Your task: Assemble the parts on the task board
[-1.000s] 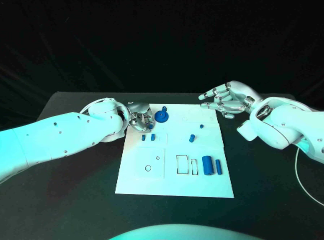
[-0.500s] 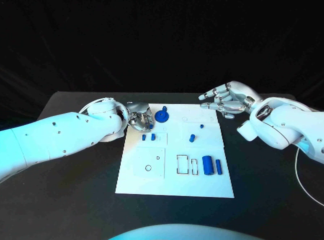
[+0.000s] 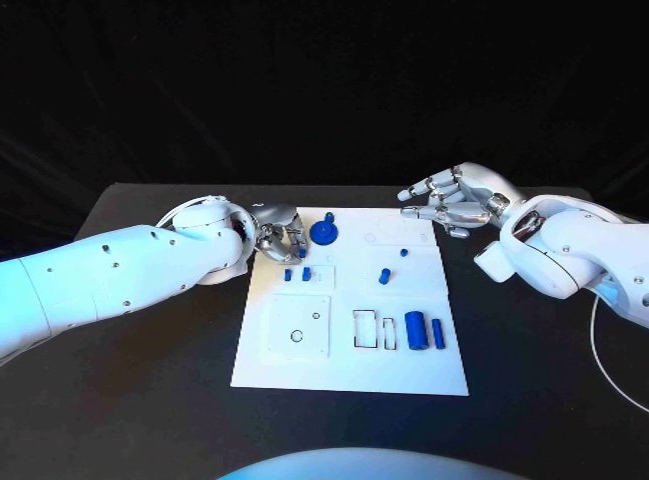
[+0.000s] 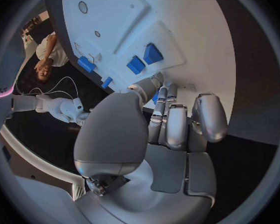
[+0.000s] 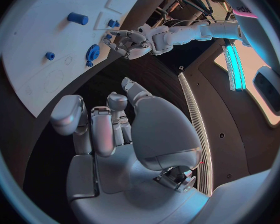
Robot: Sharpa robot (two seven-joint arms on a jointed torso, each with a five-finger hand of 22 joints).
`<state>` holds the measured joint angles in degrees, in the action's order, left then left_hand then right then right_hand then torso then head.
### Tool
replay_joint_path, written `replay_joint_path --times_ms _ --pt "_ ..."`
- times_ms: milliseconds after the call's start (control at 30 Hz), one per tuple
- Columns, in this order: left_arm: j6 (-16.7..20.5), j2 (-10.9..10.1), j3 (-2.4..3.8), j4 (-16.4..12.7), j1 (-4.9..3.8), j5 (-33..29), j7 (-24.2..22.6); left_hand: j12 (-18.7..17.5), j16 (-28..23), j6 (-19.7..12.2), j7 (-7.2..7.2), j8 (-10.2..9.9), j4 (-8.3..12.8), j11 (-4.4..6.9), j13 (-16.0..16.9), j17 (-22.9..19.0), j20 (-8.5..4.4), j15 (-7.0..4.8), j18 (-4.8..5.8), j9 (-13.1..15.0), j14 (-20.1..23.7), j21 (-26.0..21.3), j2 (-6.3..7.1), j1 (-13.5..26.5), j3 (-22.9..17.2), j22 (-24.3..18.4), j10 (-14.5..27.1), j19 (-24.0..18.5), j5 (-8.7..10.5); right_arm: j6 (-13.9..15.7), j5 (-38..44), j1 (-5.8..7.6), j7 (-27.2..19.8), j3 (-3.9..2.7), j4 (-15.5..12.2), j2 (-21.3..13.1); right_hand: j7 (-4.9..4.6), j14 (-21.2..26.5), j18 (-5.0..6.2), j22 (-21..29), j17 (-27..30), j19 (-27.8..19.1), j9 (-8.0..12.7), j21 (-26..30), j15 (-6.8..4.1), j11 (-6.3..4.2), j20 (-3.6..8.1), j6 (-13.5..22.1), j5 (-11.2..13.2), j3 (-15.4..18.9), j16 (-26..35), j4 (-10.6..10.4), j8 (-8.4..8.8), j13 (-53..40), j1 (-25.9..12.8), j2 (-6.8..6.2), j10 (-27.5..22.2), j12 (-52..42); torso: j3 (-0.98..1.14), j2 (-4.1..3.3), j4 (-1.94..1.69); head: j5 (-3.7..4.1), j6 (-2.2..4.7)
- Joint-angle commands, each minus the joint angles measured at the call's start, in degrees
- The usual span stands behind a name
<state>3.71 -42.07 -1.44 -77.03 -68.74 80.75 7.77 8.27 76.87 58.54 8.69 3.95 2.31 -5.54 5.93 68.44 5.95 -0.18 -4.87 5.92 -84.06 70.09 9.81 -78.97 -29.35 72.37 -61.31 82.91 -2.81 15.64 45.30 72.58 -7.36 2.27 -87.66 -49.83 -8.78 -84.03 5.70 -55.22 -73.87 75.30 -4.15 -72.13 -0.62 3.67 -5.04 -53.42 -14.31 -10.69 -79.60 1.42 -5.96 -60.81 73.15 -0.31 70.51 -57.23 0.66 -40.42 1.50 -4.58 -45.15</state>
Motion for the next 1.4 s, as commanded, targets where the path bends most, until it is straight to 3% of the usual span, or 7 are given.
replay_joint_path --times_ms 33,700,1400 --pt "0.7 -0.1 0.01 -0.3 0.02 -0.4 -1.0 -0.2 0.1 -0.3 -0.04 -0.1 0.1 -0.01 0.0 -0.1 0.04 0.52 0.13 -0.1 -1.8 -0.2 0.30 0.3 -0.1 -0.1 0.4 -0.3 -0.33 -0.5 0.0 -0.04 -0.3 -0.02 0.1 0.1 -0.23 -2.6 0.77 0.1 0.0 -0.2 0.1 0.2 -0.27 0.01 0.01 -0.3 -0.4 -0.2 0.3 -0.2 -0.20 -0.1 -0.3 0.25 -0.2 -0.4 0.01 0.00 0.01 0.02 0.03" --pt "1.9 -1.1 0.09 -2.7 0.02 -2.8 -0.8 -0.2 0.1 0.4 -0.41 0.2 -0.1 -0.18 -0.2 -0.4 0.19 0.67 -0.09 -0.2 -1.7 -1.3 0.34 0.6 0.6 -0.9 1.8 -0.6 -0.34 -0.5 0.0 -0.09 -0.3 -0.02 0.2 0.1 -0.22 -2.6 0.77 0.1 0.0 -0.2 0.1 0.3 -0.27 0.00 0.01 -0.3 -0.4 -0.2 0.3 -0.2 -0.21 -0.1 -0.4 0.23 -0.2 -0.4 -0.01 0.02 0.00 0.19 0.06" --pt "1.3 -0.6 0.09 -1.7 0.01 -3.0 -0.6 0.4 0.3 2.3 -0.43 0.9 0.0 -0.18 -0.3 -0.4 0.22 0.67 -0.11 0.0 -1.7 -1.4 -0.69 0.1 0.4 -1.0 2.5 -0.5 -0.34 -0.5 0.0 -0.12 -0.3 -0.01 0.2 0.1 -0.22 -2.6 0.77 0.1 0.1 -0.2 0.1 0.3 -0.27 0.00 0.01 -0.3 -0.4 -0.3 0.4 -0.3 -0.22 0.0 -0.4 0.29 -0.2 -0.3 0.02 0.02 0.03 0.20 0.04"
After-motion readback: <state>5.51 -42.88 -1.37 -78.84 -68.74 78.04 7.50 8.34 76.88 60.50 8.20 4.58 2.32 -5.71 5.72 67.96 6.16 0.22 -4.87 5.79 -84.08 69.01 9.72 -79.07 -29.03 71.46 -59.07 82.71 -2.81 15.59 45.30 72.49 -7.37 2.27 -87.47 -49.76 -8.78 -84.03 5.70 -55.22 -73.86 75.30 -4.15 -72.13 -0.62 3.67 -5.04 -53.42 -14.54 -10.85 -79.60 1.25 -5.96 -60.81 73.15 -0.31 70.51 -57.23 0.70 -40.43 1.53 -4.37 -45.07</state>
